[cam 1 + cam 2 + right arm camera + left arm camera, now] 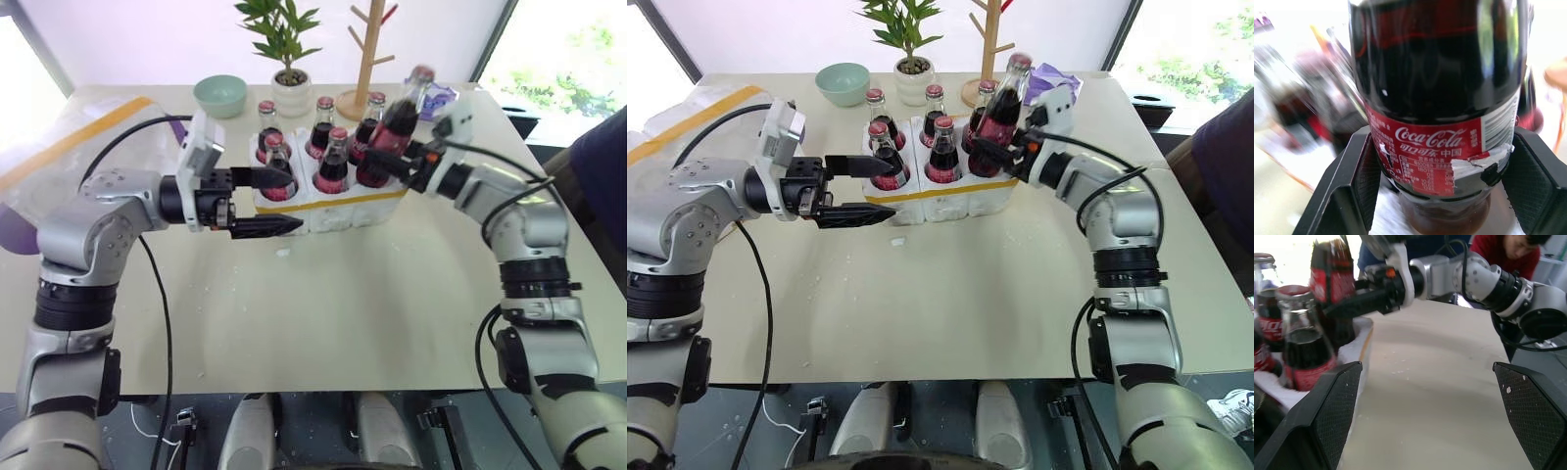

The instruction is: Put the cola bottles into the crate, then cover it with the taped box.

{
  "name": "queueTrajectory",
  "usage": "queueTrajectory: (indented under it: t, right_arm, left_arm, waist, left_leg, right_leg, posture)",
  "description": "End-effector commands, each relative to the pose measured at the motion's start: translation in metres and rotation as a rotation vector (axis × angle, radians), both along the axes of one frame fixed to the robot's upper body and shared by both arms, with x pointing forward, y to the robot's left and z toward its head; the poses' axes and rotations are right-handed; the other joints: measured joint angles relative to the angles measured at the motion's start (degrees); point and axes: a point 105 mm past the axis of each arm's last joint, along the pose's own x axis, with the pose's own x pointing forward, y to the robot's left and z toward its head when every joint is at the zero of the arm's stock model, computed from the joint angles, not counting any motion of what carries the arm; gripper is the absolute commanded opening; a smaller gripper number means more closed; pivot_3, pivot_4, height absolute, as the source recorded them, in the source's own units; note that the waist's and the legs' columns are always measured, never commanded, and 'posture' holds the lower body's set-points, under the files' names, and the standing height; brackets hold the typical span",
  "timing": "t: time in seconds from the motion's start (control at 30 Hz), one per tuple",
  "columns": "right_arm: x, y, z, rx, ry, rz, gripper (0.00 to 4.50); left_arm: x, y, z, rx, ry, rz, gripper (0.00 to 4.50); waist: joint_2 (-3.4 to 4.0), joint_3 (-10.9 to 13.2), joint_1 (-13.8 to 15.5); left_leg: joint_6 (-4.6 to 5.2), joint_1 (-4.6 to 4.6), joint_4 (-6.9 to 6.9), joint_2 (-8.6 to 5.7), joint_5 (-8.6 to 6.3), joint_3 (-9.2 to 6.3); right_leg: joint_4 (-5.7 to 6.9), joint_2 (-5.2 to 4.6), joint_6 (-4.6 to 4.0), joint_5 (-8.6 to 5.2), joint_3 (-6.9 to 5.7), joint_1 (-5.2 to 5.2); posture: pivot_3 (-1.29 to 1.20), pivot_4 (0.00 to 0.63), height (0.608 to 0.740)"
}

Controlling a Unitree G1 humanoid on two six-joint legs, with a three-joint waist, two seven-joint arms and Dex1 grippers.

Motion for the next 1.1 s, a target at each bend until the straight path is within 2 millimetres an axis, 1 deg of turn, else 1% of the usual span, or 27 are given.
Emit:
queueTrajectory:
  t: [0.03,0.1,0.13,0.17,0.23,0.33,0.37,0.43,0.47,0.57,0.63,0.67,0.73,0.77,0.8,0.83,0.9,0.93,0.97,1.03,1.1]
  right_arm:
    - [0.01,0.001,0.01,-0.099,-0.087,-0.042,2.79]
    - [0.013,0.001,0.002,-0.093,-0.057,-0.051,3.85]
    - [0.013,0.001,0.0,-0.091,-0.051,-0.051,4.25]
    - [0.013,0.001,-0.001,-0.089,-0.049,-0.05,4.43]
    - [0.013,0.001,0.001,-0.1,-0.068,-0.051,4.43]
    - [0.008,-0.003,0.014,-0.073,-0.094,-0.042,4.43]
    - [0.001,-0.007,0.024,-0.071,-0.116,-0.02,4.43]
    - [-0.022,-0.022,0.049,-0.069,-0.163,0.035,4.43]
    - [-0.032,-0.027,0.058,-0.074,-0.179,0.056,4.43]
    - [-0.062,-0.046,0.087,-0.086,-0.193,0.099,4.43]
    - [-0.084,-0.052,0.104,-0.114,-0.211,0.151,4.43]
    - [-0.093,-0.053,0.11,-0.128,-0.221,0.173,4.43]
    - [-0.109,-0.053,0.123,-0.14,-0.244,0.215,4.43]
    - [-0.115,-0.053,0.128,-0.134,-0.245,0.233,4.43]
    - [-0.119,-0.053,0.131,-0.131,-0.244,0.247,4.43]
    - [-0.12,-0.053,0.133,-0.129,-0.242,0.254,4.43]
    - [-0.124,-0.051,0.134,-0.141,-0.245,0.28,4.43]
    - [-0.124,-0.05,0.133,-0.147,-0.247,0.291,4.43]
    - [-0.124,-0.049,0.132,-0.15,-0.247,0.298,4.43]
    - [-0.119,-0.047,0.129,-0.145,-0.24,0.294,4.43]
    - [-0.114,-0.045,0.126,-0.138,-0.231,0.286,4.43]
  left_arm:
    - [-0.007,0.006,0.013,-0.012,-0.054,0.016,4.5]
    - [-0.007,0.009,0.013,-0.015,-0.054,0.035,4.5]
    - [-0.007,0.011,0.014,-0.017,-0.053,0.043,4.5]
    - [-0.007,0.012,0.014,-0.018,-0.053,0.048,4.5]
    - [-0.006,0.016,0.014,-0.013,-0.052,0.065,4.5]
    - [-0.006,0.028,0.015,0.012,-0.054,0.106,4.5]
    - [-0.007,0.039,0.017,0.025,-0.057,0.137,4.5]
    - [-0.01,0.067,0.026,0.058,-0.063,0.219,4.5]
    - [-0.012,0.079,0.029,0.075,-0.065,0.254,4.5]
    - [-0.018,0.129,0.035,0.18,-0.05,0.403,4.5]
    - [-0.028,0.166,0.04,0.263,-0.019,0.492,4.5]
    - [-0.032,0.18,0.043,0.296,-0.006,0.524,4.5]
    - [-0.042,0.209,0.048,0.363,0.029,0.591,4.5]
    - [-0.047,0.225,0.047,0.413,0.058,0.628,4.5]
    - [-0.052,0.238,0.045,0.466,0.081,0.652,4.5]
    - [-0.054,0.246,0.043,0.501,0.095,0.661,4.5]
    - [-0.063,0.28,0.03,0.632,0.165,0.749,4.5]
    - [-0.066,0.293,0.026,0.688,0.189,0.791,4.5]
    - [-0.067,0.302,0.022,0.726,0.205,0.817,4.5]
    - [-0.063,0.309,0.022,0.751,0.211,0.838,4.5]
    - [-0.055,0.313,0.023,0.789,0.195,0.859,4.5]
  waist:
    - [0.0,0.0,-0.04]
    - [-0.01,-0.01,-0.19]
    - [-0.01,-0.01,-0.22]
    - [-0.02,-0.01,-0.24]
    - [-0.02,-0.01,-0.25]
    - [-0.02,-0.01,-0.28]
    - [0.0,0.0,-0.27]
    - [0.02,0.01,0.0]
    - [0.02,0.01,0.1]
    - [0.02,0.02,0.05]
    - [0.02,0.02,-0.24]
    - [0.02,0.02,-0.35]
    - [0.02,0.01,-0.46]
    - [0.02,0.02,-0.48]
    - [0.03,0.01,-0.5]
    - [0.03,0.01,-0.45]
    - [0.04,0.0,-0.39]
    - [0.06,0.01,-0.31]
    - [0.06,0.0,-0.26]
    - [0.02,-0.02,0.11]
    - [-0.05,-0.04,0.46]
  left_leg:
    - [0.0,-0.04,0.0,0.0,0.0,0.0]
    - [0.0,-0.07,0.01,0.0,0.0,0.0]
    - [-0.01,-0.06,0.03,0.0,0.01,0.0]
    - [-0.01,-0.06,0.03,0.01,0.01,0.0]
    - [-0.02,-0.05,0.06,0.01,0.02,0.0]
    - [-0.04,-0.05,0.09,0.01,0.02,0.0]
    - [-0.04,-0.05,0.09,0.01,0.02,0.0]
    - [-0.04,-0.07,0.04,0.02,0.02,0.0]
    - [-0.04,-0.13,0.01,0.02,0.02,-0.01]
    - [-0.03,-0.57,0.01,0.03,0.02,0.01]
    - [-0.03,-0.53,-0.01,0.04,0.02,0.05]
    - [-0.03,-0.49,-0.04,0.06,0.01,0.08]
    - [-0.05,-0.41,-0.11,0.09,0.0,0.12]
    - [-0.05,-0.41,-0.11,0.12,0.0,0.12]
    - [-0.06,-0.39,-0.11,0.12,0.0,0.14]
    - [-0.07,-0.37,-0.11,0.12,0.0,0.17]
    - [-0.08,-0.37,-0.11,0.11,-0.01,0.24]
    - [-0.08,-0.38,-0.11,0.1,-0.01,0.26]
    - [-0.08,-0.4,-0.11,0.1,-0.01,0.28]
    - [-0.07,-0.49,-0.11,0.11,-0.01,0.28]
    - [-0.07,-0.58,-0.06,0.11,0.0,0.27]
  right_leg:
    - [0.03,0.0,0.0,0.0,0.0,-0.05]
    - [0.04,0.0,0.01,0.01,0.0,-0.08]
    - [0.05,0.0,0.01,0.01,0.0,-0.08]
    - [0.05,0.0,0.01,0.01,0.0,-0.06]
    - [0.06,0.01,0.0,0.01,0.0,-0.05]
    - [0.06,0.0,-0.01,0.01,0.01,-0.04]
    - [0.05,0.0,-0.01,0.01,0.01,-0.04]
    - [0.06,0.0,0.0,0.01,0.0,-0.09]
    - [0.07,0.0,0.0,0.0,-0.01,-0.16]
    - [0.06,-0.01,0.0,0.01,-0.04,-0.63]
    - [0.03,-0.02,-0.03,-0.01,-0.04,-0.62]
    - [0.03,-0.02,-0.11,-0.06,-0.05,-0.63]
    - [0.01,-0.02,-0.27,-0.15,-0.06,-0.63]
    - [-0.01,-0.02,-0.37,-0.2,-0.08,-0.65]
    - [-0.01,-0.04,-0.48,-0.25,-0.08,-0.66]
    - [-0.01,-0.07,-0.5,-0.26,-0.07,-0.65]
    - [-0.02,-0.15,-0.52,-0.26,-0.07,-0.67]
    - [-0.03,-0.17,-0.52,-0.25,-0.07,-0.68]
    - [-0.03,-0.17,-0.52,-0.26,-0.06,-0.72]
    - [0.02,-0.14,-0.52,-0.26,-0.07,-0.78]
    - [0.02,-0.12,-0.52,-0.25,-0.11,-0.79]
  posture:
    - [0.0,0.15,0.74]
    - [0.0,0.15,0.74]
    - [0.0,0.15,0.74]
    - [0.0,0.15,0.74]
    - [0.0,0.15,0.74]
    - [0.0,0.15,0.74]
    - [0.0,0.15,0.74]
    - [0.0,0.15,0.74]
    - [0.0,0.15,0.74]
    - [0.0,0.15,0.74]
    - [0.0,0.15,0.74]
    - [0.0,0.15,0.74]
    - [0.0,0.15,0.74]
    - [0.0,0.15,0.74]
    - [0.0,0.15,0.74]
    - [0.0,0.15,0.74]
    - [0.0,0.15,0.74]
    - [0.0,0.15,0.74]
    - [0.0,0.15,0.74]
    - [0.0,0.15,0.74]
    - [0.0,0.15,0.74]
